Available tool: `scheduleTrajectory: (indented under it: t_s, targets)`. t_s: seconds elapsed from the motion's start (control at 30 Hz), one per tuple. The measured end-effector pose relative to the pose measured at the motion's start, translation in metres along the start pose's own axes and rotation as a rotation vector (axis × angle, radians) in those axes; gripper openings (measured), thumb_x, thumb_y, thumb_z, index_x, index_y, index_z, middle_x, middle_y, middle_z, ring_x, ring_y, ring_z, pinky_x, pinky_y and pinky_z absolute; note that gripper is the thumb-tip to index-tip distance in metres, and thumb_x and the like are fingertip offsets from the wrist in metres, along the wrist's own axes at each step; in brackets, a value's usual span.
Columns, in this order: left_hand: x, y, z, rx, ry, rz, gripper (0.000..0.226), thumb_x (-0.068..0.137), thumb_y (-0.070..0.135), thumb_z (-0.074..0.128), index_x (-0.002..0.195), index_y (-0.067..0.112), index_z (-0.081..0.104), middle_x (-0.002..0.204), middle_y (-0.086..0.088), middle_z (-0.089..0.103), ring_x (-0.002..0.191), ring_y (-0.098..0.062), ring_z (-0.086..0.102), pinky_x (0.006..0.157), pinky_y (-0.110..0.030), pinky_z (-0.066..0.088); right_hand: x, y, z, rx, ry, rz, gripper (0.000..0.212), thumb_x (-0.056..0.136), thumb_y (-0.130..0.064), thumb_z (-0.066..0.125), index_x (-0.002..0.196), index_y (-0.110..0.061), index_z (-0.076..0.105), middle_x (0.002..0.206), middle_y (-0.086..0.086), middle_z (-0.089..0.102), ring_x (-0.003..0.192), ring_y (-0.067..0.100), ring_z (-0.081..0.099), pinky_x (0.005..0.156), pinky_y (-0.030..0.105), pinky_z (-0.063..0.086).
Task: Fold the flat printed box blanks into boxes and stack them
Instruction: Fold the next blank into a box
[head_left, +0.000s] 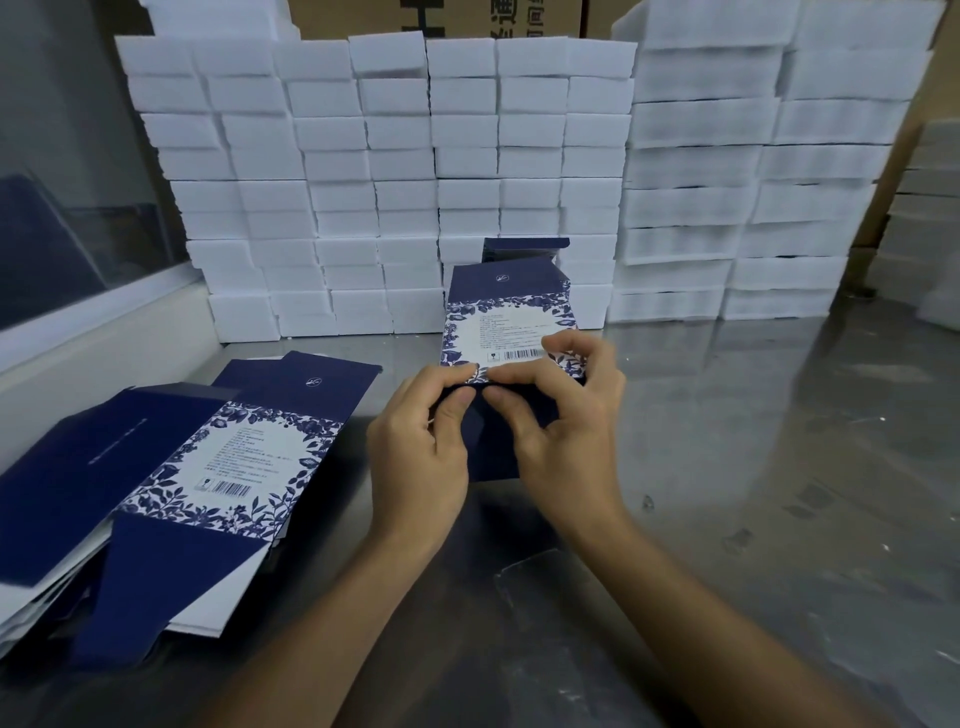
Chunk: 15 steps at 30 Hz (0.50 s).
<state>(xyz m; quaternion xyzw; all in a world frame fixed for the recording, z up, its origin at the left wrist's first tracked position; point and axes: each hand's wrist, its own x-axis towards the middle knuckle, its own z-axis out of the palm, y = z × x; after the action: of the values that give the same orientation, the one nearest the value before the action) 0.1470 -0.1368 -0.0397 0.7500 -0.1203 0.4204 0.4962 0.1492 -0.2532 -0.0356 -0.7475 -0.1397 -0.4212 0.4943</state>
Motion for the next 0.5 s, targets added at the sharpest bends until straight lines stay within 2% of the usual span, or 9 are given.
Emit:
scheduleTrajectory:
  t_s: [0.1, 0.2, 0.23, 0.3, 0.43, 0.5]
  targets:
    - [0.0028, -0.0004, -0.002, 0.027, 0.015, -0.001, 0.013, 0.095, 0.008, 0.061, 0.102, 0.014, 0.071, 0.089, 0.019, 0.065, 0.082, -0.003, 0.061, 0.073, -0.009, 0.042, 0.0003, 0.002, 0.0002, 0.005, 0.0, -0.026, 0.013, 0.088, -0.01, 0.074, 0.096, -0.02, 0.076, 0.121, -0.003, 0.048, 0.116, 0.025, 0.047, 0.096, 0.004, 0.028]
    - [0.0069, -0.0022, -0.0058, 0.062, 0.047, -0.013, 0.013, 0.095, 0.01, 0.061, 0.103, 0.015, 0.07, 0.087, 0.013, 0.066, 0.079, -0.008, 0.061, 0.07, -0.015, 0.043, -0.0004, 0.0052, 0.0011, 0.057, -0.018, -0.016, 0.012, 0.091, -0.006, 0.07, 0.101, -0.01, 0.073, 0.118, 0.001, 0.052, 0.117, 0.026, 0.053, 0.102, 0.03, 0.044]
    - [0.007, -0.0026, -0.0065, 0.074, 0.054, -0.014, 0.013, 0.095, 0.009, 0.061, 0.103, 0.015, 0.07, 0.086, 0.011, 0.066, 0.078, -0.011, 0.061, 0.069, -0.017, 0.044, -0.0008, 0.0056, 0.0013, 0.059, -0.018, -0.014, 0.012, 0.091, -0.005, 0.069, 0.101, -0.009, 0.073, 0.118, 0.003, 0.053, 0.117, 0.027, 0.054, 0.101, 0.034, 0.046]
    - [0.006, -0.0032, -0.0059, 0.092, 0.056, -0.026, 0.013, 0.094, 0.009, 0.062, 0.102, 0.016, 0.069, 0.084, 0.014, 0.065, 0.075, -0.01, 0.06, 0.068, -0.019, 0.044, -0.0002, 0.0064, 0.0011, 0.055, -0.009, -0.015, 0.01, 0.09, -0.004, 0.07, 0.099, -0.008, 0.074, 0.116, 0.004, 0.054, 0.114, 0.028, 0.056, 0.099, 0.035, 0.046]
    - [0.0031, -0.0035, -0.0036, 0.107, 0.048, -0.036, 0.012, 0.094, 0.01, 0.062, 0.102, 0.017, 0.069, 0.079, 0.017, 0.061, 0.07, -0.006, 0.057, 0.063, -0.008, 0.038, 0.0027, 0.0089, -0.0014, 0.05, 0.004, -0.02, 0.01, 0.087, -0.003, 0.073, 0.093, -0.01, 0.075, 0.113, 0.002, 0.053, 0.111, 0.026, 0.056, 0.097, 0.034, 0.046]
    - [0.0035, -0.0038, -0.0048, 0.1, 0.047, -0.042, 0.012, 0.095, 0.011, 0.062, 0.102, 0.017, 0.069, 0.079, 0.016, 0.06, 0.069, -0.006, 0.056, 0.063, -0.009, 0.039, 0.0027, 0.0094, -0.0012, 0.05, 0.011, -0.024, 0.01, 0.088, -0.005, 0.074, 0.096, -0.011, 0.076, 0.114, 0.003, 0.053, 0.111, 0.021, 0.056, 0.097, 0.032, 0.047]
